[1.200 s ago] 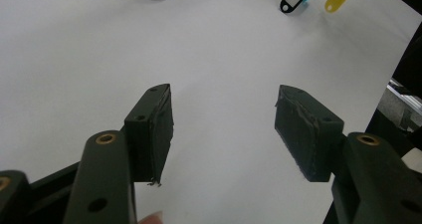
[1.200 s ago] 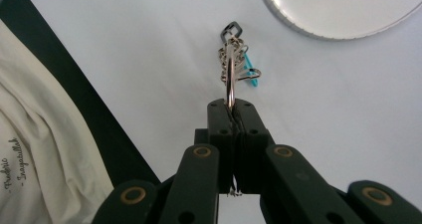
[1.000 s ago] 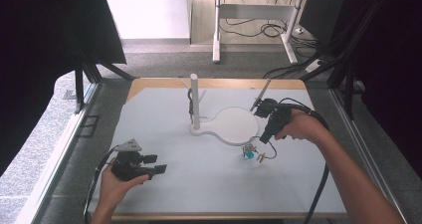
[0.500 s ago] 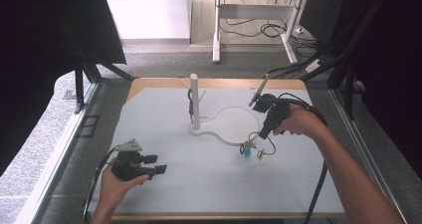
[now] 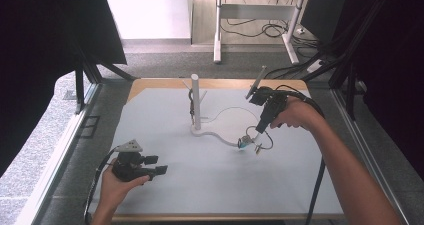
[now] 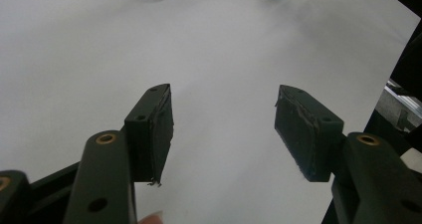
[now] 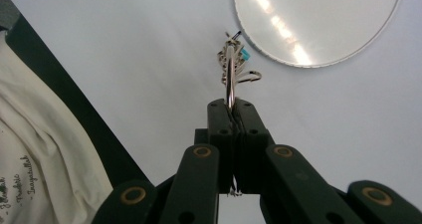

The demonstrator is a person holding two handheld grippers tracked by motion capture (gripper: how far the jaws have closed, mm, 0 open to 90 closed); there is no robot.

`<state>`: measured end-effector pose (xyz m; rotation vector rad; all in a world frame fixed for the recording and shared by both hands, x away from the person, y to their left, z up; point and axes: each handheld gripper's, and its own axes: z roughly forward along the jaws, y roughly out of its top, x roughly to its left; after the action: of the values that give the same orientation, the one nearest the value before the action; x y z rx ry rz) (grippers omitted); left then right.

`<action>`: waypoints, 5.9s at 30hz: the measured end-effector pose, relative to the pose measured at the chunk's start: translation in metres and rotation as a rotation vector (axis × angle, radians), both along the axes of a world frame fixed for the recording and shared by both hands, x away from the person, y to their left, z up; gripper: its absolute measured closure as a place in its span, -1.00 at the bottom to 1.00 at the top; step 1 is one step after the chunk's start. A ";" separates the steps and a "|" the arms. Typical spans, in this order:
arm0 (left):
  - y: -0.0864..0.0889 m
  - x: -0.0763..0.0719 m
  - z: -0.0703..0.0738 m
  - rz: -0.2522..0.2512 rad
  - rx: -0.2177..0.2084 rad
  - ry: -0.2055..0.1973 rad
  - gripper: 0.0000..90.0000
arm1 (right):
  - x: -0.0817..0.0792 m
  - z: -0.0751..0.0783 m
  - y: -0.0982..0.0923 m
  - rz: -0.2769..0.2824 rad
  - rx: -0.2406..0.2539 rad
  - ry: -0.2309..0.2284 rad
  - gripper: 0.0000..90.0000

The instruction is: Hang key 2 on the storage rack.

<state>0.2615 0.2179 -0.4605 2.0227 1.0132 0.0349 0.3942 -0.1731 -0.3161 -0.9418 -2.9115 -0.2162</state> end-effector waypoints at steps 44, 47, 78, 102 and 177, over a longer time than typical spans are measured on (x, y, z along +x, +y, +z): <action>0.002 -0.002 0.002 0.003 -0.014 -0.011 -0.09 | 0.039 0.016 0.033 -0.024 0.069 -0.020 0.95; 0.002 -0.003 0.002 0.011 -0.019 -0.017 -0.08 | 0.042 0.017 0.033 -0.020 0.071 -0.026 0.95; 0.004 -0.003 0.003 0.006 -0.034 -0.017 -0.08 | 0.070 0.016 0.055 -0.057 0.100 -0.048 0.95; 0.002 -0.001 -0.001 -0.006 -0.025 -0.007 -0.08 | 0.097 0.002 0.066 -0.096 0.092 -0.063 0.95; 0.007 -0.004 0.007 -0.007 -0.077 -0.021 -0.08 | 0.107 -0.004 0.117 -0.085 0.175 -0.132 0.95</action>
<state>0.2571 0.2254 -0.4536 1.9523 0.9794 0.0132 0.5012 -0.0566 -0.3205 -1.0602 -2.9102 -0.5483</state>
